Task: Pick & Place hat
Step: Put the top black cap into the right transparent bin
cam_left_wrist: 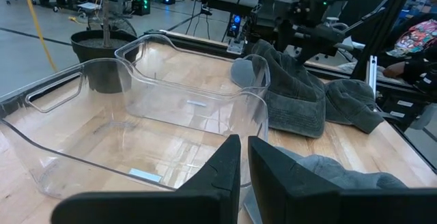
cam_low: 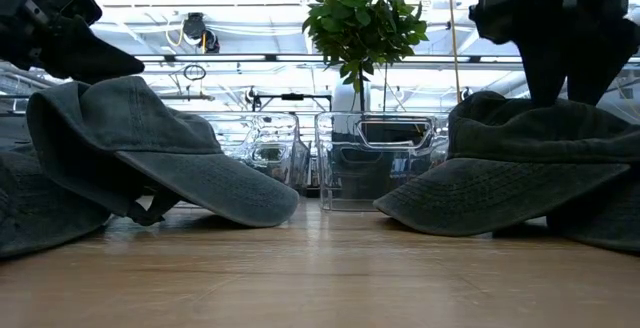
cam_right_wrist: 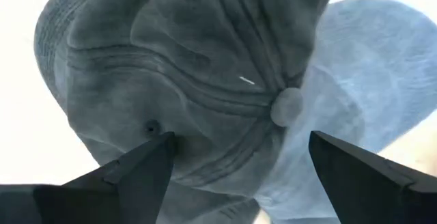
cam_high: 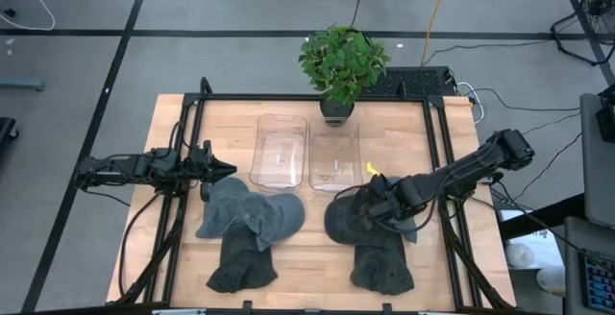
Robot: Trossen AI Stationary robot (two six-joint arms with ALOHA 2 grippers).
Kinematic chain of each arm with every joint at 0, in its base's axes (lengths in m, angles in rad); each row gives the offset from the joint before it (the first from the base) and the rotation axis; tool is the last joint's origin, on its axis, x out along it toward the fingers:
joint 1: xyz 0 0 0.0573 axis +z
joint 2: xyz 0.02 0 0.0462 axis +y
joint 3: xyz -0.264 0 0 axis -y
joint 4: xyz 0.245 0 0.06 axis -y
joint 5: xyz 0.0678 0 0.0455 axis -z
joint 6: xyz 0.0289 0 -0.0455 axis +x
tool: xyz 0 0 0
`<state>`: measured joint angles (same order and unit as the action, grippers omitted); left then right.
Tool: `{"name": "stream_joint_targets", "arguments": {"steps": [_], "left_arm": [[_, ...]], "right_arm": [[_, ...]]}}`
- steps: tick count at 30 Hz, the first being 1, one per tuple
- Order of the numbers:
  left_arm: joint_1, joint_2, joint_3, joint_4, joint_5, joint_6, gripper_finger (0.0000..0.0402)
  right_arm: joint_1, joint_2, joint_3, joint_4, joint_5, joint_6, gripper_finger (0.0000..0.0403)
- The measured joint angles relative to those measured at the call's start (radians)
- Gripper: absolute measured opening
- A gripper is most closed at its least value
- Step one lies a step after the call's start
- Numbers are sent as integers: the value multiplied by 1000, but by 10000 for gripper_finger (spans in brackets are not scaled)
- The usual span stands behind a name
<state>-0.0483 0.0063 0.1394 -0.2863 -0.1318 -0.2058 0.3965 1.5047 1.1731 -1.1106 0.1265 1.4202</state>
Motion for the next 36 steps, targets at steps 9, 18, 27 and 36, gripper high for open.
{"name": "stream_joint_targets", "arguments": {"steps": [9,18,27,36], "left_arm": [[0,0,0,0,0,0,35],[0,0,0,0,0,0,35],[0,0,0,0,0,0,35],[0,0,0,0,0,0,35]], "right_arm": [[-5,0,-16,114,-22,-18,291],[-9,0,-16,112,-50,-27,176],[-9,0,-16,112,-52,-54,36],[-9,0,-16,117,-53,-82,3]]}}
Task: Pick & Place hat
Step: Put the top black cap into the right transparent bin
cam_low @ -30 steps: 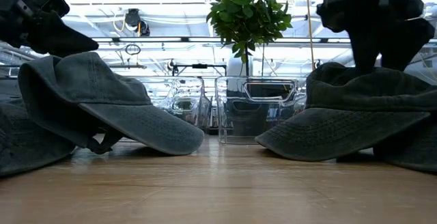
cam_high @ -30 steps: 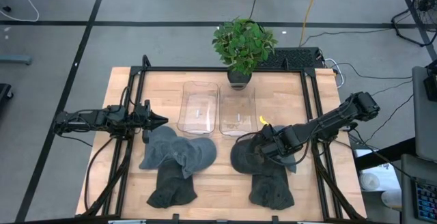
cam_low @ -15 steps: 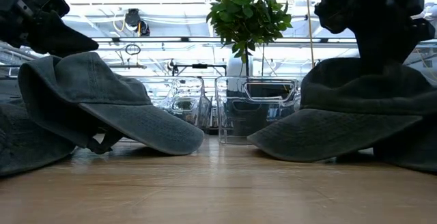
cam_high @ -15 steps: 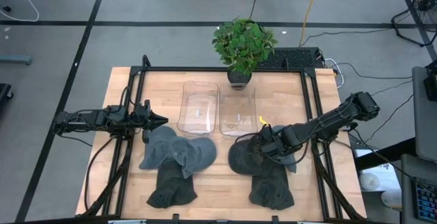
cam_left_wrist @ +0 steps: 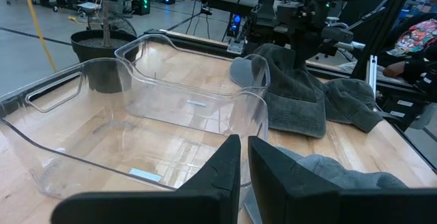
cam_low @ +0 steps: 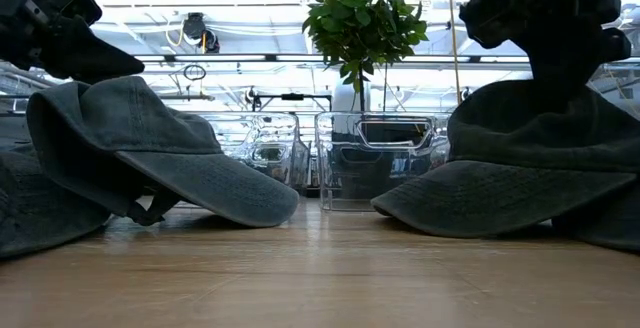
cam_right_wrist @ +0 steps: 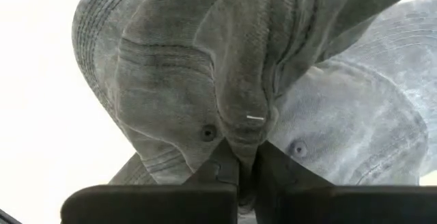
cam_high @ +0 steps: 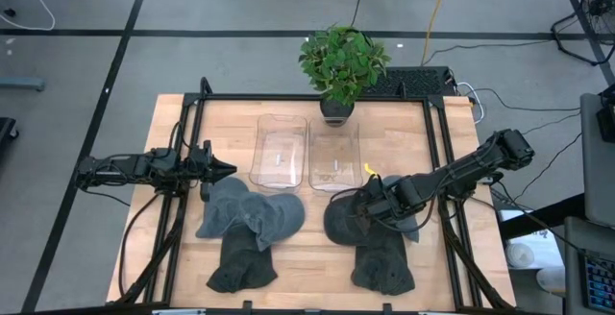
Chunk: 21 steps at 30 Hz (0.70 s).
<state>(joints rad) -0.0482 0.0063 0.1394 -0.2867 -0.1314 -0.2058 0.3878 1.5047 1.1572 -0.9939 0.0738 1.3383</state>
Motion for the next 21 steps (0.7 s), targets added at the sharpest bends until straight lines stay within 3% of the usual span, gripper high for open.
{"name": "stream_joint_targets", "arguments": {"steps": [7,21], "left_arm": [[0,0,0,0,0,0,35],[0,0,0,0,0,0,35]], "right_arm": [[-1,-26,44,7,-23,-27,1],[-54,-26,386,-185,-106,-178,0]]}}
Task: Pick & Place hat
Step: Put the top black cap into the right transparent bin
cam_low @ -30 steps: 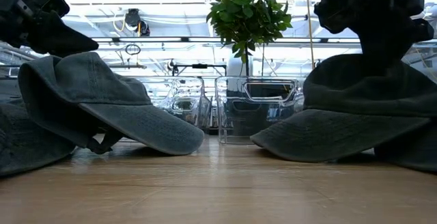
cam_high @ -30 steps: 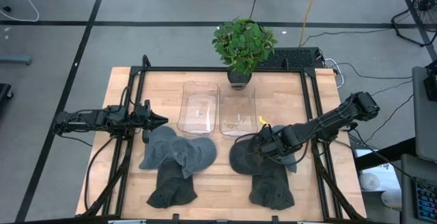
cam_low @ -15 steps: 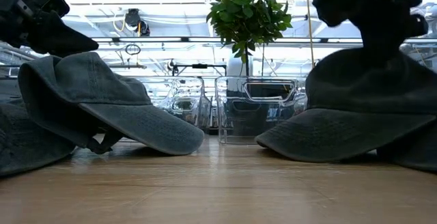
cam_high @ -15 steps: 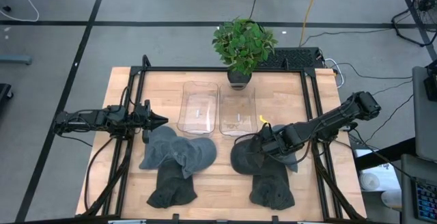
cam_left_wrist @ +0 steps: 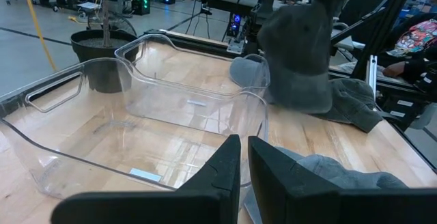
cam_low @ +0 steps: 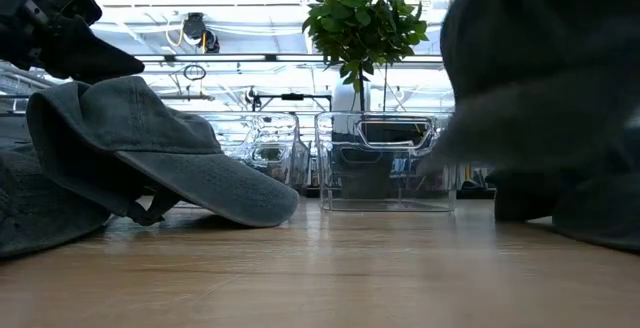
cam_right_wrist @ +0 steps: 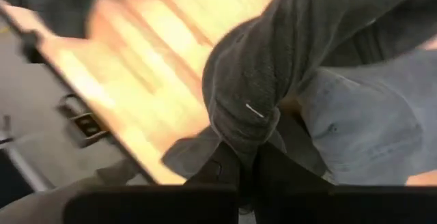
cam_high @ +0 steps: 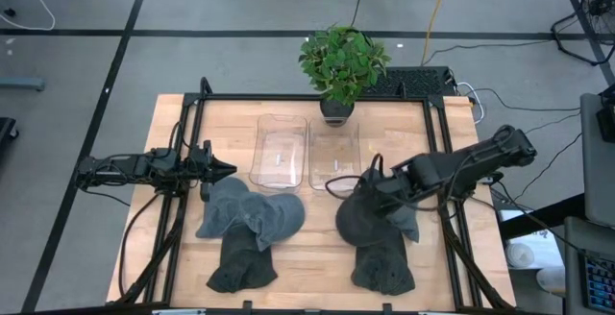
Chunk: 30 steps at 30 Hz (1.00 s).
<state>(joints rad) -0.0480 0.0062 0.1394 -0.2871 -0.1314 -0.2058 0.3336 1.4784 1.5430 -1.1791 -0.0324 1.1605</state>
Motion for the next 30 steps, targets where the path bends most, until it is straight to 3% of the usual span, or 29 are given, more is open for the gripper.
{"name": "stream_joint_targets", "arguments": {"steps": [16,21,30], "left_arm": [[0,0,0,0,0,0,35],[0,0,0,0,0,0,35],[0,0,0,0,0,0,35]], "right_arm": [[-112,7,369,-296,-74,-153,0],[-158,26,392,-389,-132,-245,0],[-211,41,392,-392,-190,-401,0]]}}
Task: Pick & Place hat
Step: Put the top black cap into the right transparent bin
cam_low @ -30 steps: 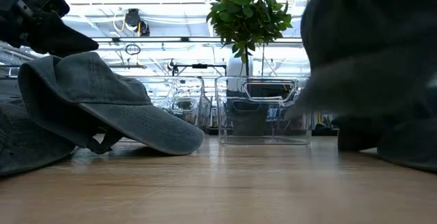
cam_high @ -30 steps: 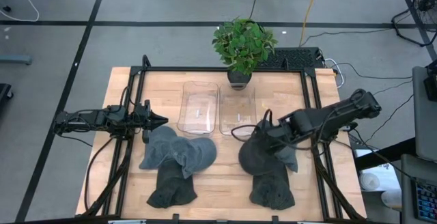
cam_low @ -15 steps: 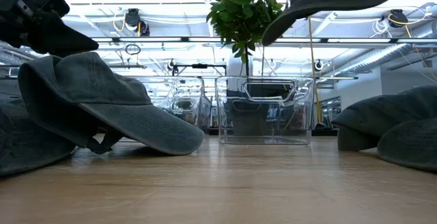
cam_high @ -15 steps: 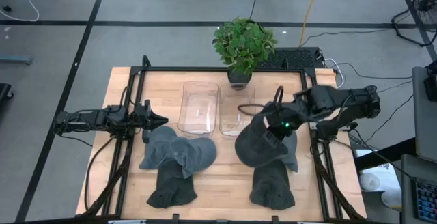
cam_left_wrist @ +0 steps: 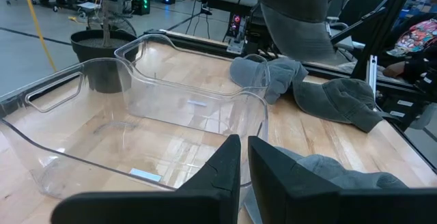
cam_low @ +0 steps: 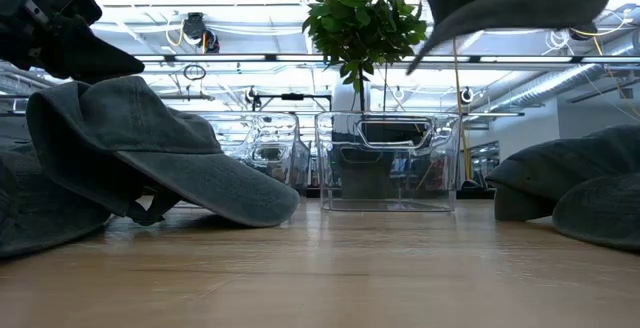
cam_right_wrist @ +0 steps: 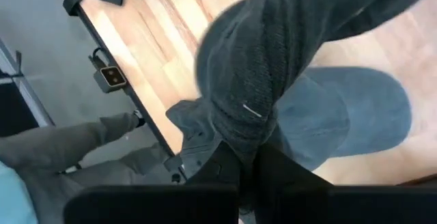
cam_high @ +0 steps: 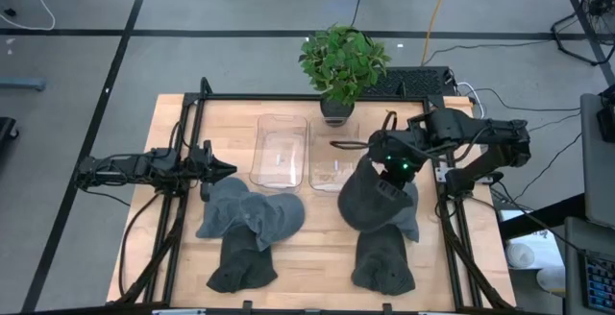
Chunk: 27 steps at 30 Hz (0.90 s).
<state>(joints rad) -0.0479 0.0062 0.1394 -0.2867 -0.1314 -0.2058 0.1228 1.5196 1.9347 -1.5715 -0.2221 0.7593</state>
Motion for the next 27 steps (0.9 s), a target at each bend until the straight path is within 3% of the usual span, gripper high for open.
{"name": "stream_joint_targets", "arguments": {"steps": [14,27], "left_arm": [[0,0,0,0,0,0,35],[0,0,0,0,0,0,35]], "right_arm": [[-134,25,0,92,21,-460,0],[-214,157,220,33,280,-754,0]]}}
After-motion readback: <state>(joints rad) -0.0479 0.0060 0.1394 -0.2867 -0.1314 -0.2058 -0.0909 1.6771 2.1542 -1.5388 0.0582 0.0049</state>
